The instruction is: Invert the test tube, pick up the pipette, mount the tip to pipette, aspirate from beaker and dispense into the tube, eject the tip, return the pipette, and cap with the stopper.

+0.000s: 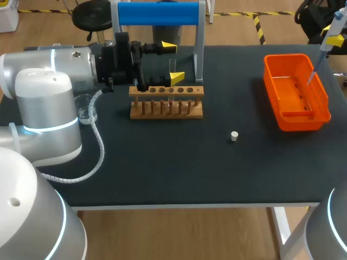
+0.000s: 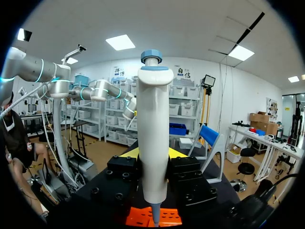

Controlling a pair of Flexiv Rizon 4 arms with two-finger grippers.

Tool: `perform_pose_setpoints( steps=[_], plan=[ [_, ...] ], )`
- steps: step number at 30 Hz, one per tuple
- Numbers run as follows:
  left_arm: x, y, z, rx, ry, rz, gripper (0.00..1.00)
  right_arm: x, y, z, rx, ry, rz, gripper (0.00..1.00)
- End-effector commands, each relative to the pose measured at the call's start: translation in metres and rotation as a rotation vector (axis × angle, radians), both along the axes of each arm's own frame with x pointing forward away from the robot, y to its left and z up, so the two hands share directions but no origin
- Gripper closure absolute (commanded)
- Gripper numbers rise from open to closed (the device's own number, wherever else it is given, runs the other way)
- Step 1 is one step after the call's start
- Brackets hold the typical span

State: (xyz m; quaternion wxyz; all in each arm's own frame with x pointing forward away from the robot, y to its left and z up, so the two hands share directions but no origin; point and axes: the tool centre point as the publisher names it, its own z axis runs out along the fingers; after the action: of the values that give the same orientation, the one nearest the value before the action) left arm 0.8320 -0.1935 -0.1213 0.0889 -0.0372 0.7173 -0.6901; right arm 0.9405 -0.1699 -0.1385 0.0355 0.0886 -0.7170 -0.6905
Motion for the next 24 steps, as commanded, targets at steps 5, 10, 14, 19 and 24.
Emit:
perform_pose_setpoints(
  steps=[5,10,14,19,24],
  plan=[
    [-0.0008,-0.0002,-0.0002,-0.001,-0.001,0.002,0.00,0.0070,-0.0048,-0.0021,0.003,0.007,-0.002,1.00],
    [-0.0008,-0.0002,-0.0002,-0.001,-0.001,0.002,0.00,0.0080,-0.0042,-0.0027,0.012,0.013,-0.020,1.00],
    [-0.0008,-0.0002,-0.0002,-0.001,-0.001,0.002,0.00,0.0078,-0.0024,-0.0026,0.014,0.015,-0.022,1.00],
    [-0.0008,-0.0002,-0.0002,-0.001,-0.001,0.002,0.00,0.0072,-0.0009,-0.0026,0.011,0.016,-0.028,1.00],
    [-0.0008,-0.0002,-0.0002,-0.001,-0.001,0.002,0.00,0.0073,0.0004,-0.0036,0.007,0.020,-0.034,1.00]
  ],
)
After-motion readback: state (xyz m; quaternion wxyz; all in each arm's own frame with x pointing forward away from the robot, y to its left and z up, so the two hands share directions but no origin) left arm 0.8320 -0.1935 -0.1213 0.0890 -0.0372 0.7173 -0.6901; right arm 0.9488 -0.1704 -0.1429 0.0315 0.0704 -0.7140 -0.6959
